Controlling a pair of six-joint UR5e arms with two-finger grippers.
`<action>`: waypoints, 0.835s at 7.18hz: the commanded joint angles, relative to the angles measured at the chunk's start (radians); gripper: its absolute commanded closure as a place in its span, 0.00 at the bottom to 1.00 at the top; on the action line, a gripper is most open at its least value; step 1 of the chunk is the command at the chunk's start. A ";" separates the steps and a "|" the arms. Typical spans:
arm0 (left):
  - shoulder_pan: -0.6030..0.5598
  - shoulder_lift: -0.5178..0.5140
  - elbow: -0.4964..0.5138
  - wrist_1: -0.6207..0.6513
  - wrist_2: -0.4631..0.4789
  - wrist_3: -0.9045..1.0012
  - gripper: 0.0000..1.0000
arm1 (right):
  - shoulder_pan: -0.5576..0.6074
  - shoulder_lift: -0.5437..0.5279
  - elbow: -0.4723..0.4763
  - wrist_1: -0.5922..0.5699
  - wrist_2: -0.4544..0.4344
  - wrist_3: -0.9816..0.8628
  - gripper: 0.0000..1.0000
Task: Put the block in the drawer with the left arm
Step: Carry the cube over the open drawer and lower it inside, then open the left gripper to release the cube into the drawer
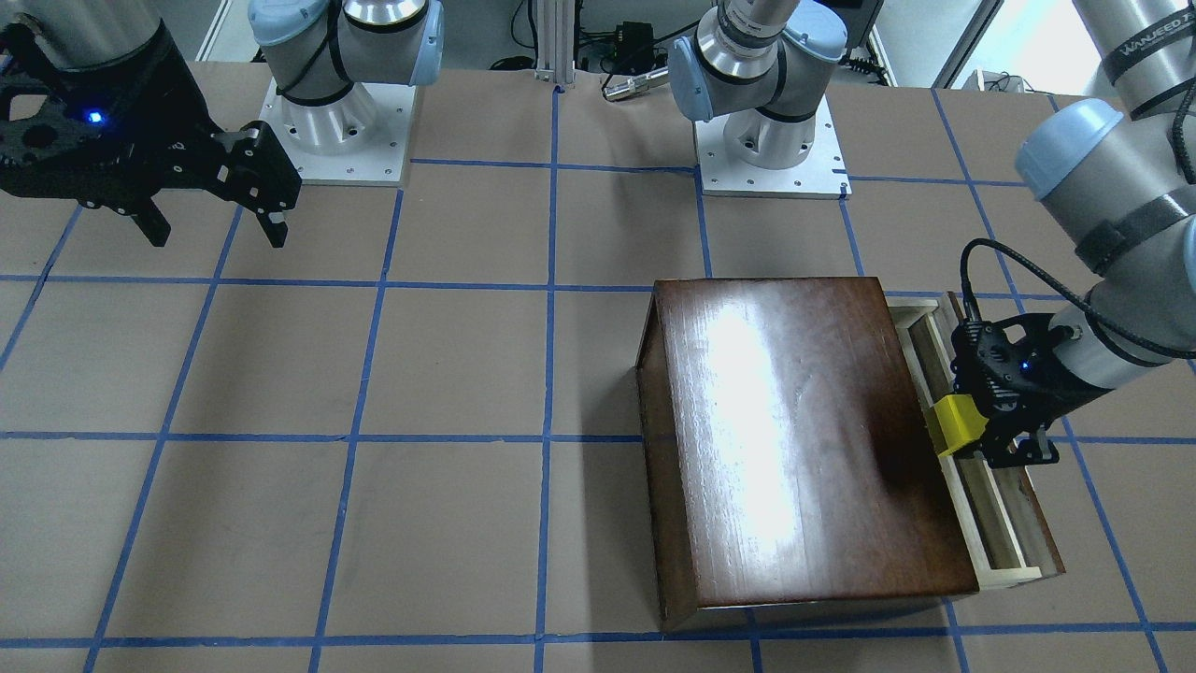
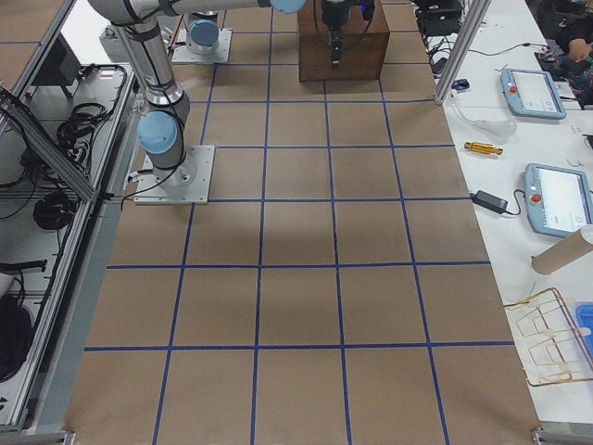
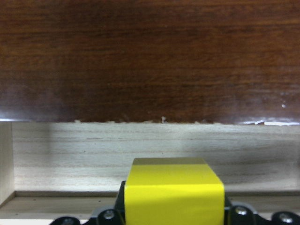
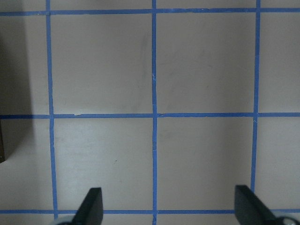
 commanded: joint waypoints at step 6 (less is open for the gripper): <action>0.007 0.083 0.038 -0.064 -0.019 -0.029 0.08 | 0.000 0.000 0.000 0.000 0.000 0.000 0.00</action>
